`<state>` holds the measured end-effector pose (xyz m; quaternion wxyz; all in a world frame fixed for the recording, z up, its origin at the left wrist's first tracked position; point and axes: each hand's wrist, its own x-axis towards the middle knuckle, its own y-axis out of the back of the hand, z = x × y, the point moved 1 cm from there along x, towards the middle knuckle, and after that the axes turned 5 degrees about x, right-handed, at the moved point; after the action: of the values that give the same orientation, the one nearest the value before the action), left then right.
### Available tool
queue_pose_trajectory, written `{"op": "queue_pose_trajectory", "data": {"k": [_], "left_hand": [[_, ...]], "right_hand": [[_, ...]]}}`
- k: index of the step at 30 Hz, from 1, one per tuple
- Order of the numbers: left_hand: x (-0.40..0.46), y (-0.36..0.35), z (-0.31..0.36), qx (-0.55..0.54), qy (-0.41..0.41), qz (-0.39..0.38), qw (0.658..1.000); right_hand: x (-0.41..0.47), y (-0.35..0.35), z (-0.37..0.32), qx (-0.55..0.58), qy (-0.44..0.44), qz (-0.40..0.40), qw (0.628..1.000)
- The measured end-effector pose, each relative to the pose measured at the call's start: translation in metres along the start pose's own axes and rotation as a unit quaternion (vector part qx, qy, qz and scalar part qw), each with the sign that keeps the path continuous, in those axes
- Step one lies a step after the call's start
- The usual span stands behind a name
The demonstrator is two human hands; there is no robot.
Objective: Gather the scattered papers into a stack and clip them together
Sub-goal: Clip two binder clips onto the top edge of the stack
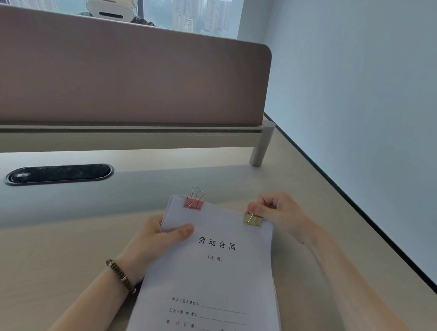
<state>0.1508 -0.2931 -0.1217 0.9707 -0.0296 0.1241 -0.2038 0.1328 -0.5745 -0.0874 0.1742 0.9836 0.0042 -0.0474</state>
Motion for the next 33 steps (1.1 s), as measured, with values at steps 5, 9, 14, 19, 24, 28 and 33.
{"op": "queue_pose_trajectory", "data": {"k": [5,9,14,19,24,28,33], "left_hand": [[-0.002,0.001,0.001,0.005,0.001,-0.008,1.000],[-0.002,0.002,0.002,0.003,0.001,-0.018,1.000],[-0.007,-0.003,0.008,-0.028,-0.007,-0.016,0.999],[-0.009,-0.013,0.013,-0.057,0.002,0.026,0.998],[-0.006,-0.038,0.020,-0.090,-0.003,0.058,0.994],[0.002,-0.061,0.025,-0.084,-0.011,0.101,0.991],[0.024,-0.077,0.028,0.167,-0.051,0.128,0.976]], "right_hand": [[-0.015,-0.006,0.001,0.052,-0.023,0.013,0.998],[-0.038,-0.010,0.005,0.181,-0.044,0.052,0.981],[-0.061,-0.018,0.023,0.280,-0.107,0.079,0.951],[-0.082,-0.029,0.018,0.220,-0.112,0.073,0.966],[-0.080,-0.020,0.015,0.213,-0.107,0.147,0.960],[-0.074,0.005,0.012,0.219,-0.102,0.177,0.954],[-0.049,0.039,0.021,0.176,-0.098,0.196,0.960]]}}
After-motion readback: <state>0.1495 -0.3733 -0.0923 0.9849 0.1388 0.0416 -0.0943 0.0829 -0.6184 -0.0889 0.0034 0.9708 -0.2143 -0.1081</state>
